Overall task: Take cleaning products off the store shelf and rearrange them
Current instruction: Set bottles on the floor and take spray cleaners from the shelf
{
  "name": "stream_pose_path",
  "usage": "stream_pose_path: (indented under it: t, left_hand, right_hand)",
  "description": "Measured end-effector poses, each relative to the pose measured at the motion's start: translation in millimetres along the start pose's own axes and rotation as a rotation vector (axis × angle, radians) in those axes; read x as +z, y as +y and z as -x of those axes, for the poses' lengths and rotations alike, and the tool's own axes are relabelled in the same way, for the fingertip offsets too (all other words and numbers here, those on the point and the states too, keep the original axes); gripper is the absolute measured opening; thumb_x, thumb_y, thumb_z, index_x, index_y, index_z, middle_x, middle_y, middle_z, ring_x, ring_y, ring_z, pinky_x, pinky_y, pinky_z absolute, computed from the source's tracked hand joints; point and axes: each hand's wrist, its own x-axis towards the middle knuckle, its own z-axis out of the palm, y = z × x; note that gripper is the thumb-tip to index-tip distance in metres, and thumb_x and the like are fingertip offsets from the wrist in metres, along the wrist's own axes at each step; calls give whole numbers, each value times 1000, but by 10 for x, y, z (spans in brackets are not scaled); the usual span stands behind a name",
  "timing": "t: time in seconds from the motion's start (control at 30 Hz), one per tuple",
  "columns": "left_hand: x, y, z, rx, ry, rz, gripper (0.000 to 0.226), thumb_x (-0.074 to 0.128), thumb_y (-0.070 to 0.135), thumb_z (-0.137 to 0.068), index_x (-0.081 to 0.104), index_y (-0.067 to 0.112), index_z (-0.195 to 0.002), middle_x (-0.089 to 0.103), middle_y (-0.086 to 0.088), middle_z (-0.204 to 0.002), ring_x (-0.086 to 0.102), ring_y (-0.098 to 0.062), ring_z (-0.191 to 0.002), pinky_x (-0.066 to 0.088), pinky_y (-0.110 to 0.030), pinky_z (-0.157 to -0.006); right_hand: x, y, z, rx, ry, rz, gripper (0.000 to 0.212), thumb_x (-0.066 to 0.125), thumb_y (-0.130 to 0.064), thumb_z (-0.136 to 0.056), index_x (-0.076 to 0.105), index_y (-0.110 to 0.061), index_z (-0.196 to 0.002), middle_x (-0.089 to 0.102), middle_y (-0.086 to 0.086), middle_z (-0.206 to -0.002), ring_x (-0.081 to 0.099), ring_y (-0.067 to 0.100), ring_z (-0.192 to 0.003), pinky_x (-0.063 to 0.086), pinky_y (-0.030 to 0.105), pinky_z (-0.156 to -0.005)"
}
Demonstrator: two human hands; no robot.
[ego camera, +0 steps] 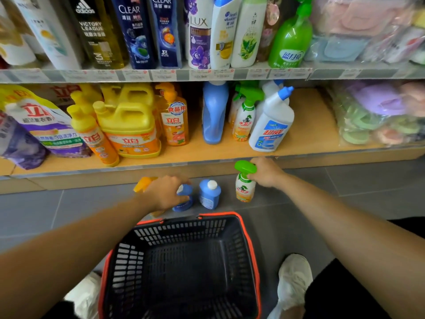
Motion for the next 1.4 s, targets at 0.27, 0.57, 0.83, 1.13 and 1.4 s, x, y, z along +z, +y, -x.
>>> stream_pose_path:
  t: [0.27, 0.57, 0.83, 1.13, 1.4]
  left_hand:
    - [543, -142, -518, -128, -4, 80, 64, 65, 53, -92, 47, 24, -146, 49, -6, -149, 45, -29, -136, 42, -41, -108]
    - [931, -287, -629, -146, 378, -2, 45, 62, 62, -88, 73, 28, -114, 75, -1, -105, 67, -23, -104, 57, -36, -72]
    - [1006, -276, -650, -86, 575, 139, 30, 67, 57, -85, 76, 29, -89, 76, 6, -90, 71, -22, -93, 55, -33, -73]
    - [1020, -294, -681, -107, 579, 173, 25, 70, 56, -85, 72, 31, -85, 73, 7, -82, 67, -18, -93, 51, -30, -60]
    - [1032, -284, -680, -103, 548, 236, 17, 69, 46, -85, 72, 30, -87, 72, 6, -84, 66, -20, -95, 53, -34, -61]
  right_hand:
    - [331, 102, -363, -51, -44, 1, 30, 70, -7, -89, 66, -7, -119, 68, 14, -120, 62, 29, -114, 45, 30, -87]
    - [463, 281, -472, 11, 40, -9, 44, 76, -28, -86, 64, -16, -126, 66, 5, -122, 64, 25, -111, 52, 38, -93]
    - [-217, -239, -967, -230, 684, -197, 62, 74, -8, -83, 52, -7, -140, 40, 11, -149, 65, 25, -98, 51, 30, -92]
    - [-119, -442, -1495, 126, 641, -523, 81, 86, -20, -74, 44, -12, -143, 59, 8, -135, 58, 27, -122, 46, 43, -106]
    - [43, -443, -1628, 151, 792, -385, 75, 93, -25, -60, 51, -3, -119, 58, 16, -122, 60, 35, -108, 48, 37, -95]
